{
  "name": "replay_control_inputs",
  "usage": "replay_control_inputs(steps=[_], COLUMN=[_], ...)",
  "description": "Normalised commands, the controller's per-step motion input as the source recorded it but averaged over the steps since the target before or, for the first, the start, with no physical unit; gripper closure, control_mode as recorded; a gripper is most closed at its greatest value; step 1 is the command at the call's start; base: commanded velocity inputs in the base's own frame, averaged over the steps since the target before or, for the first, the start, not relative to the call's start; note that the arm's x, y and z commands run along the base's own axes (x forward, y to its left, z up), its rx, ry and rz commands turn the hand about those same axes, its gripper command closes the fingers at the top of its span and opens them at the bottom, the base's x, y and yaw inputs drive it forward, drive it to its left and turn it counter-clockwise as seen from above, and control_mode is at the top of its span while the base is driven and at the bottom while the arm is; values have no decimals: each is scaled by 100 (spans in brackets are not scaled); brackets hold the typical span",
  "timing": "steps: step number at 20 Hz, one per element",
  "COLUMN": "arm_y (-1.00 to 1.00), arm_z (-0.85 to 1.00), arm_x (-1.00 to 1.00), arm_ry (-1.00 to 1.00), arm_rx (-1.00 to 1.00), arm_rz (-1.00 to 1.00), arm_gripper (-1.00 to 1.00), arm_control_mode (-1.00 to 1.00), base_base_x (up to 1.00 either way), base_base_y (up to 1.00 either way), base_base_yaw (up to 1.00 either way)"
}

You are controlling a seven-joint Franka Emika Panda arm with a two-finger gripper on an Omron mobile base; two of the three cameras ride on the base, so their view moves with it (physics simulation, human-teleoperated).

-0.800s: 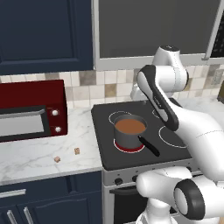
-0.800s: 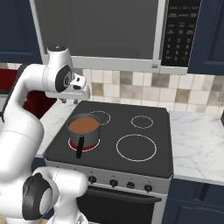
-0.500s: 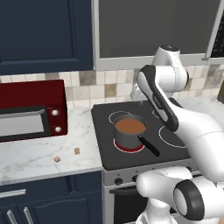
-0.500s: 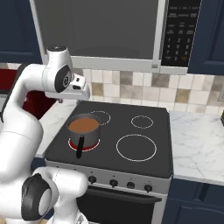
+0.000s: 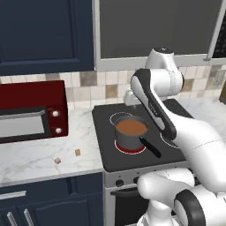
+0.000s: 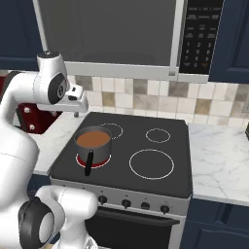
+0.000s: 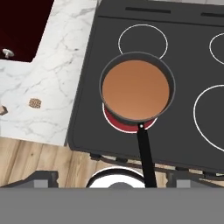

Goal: Pick up the sugar cube(s) and place them in the saucepan with hot chocolate.

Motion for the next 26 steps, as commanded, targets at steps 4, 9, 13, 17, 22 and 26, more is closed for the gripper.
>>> replay_control_inputs(steps=[4,9,13,17,22,26], arm_y=[19,51,57,79,65,56], arm_z=[0,0,0,0,-3,-16], arm_x=[-27,-30,-22,-16,-10,-23], arm_ry=[0,0,4,4,0,0], arm_rx=[0,0,0,-1,-2,0], arm_rz=[7,10,15,24,17,16], arm_gripper=[-100,-100,-100,-100,-100,-100], arm_control_mode=[-100,-100,-100,-100,-100,-100], base_base_x=[0,0,0,0,0,0], base_base_y=[0,0,0,0,0,0], base_base_yaw=[0,0,0,0,0,0])
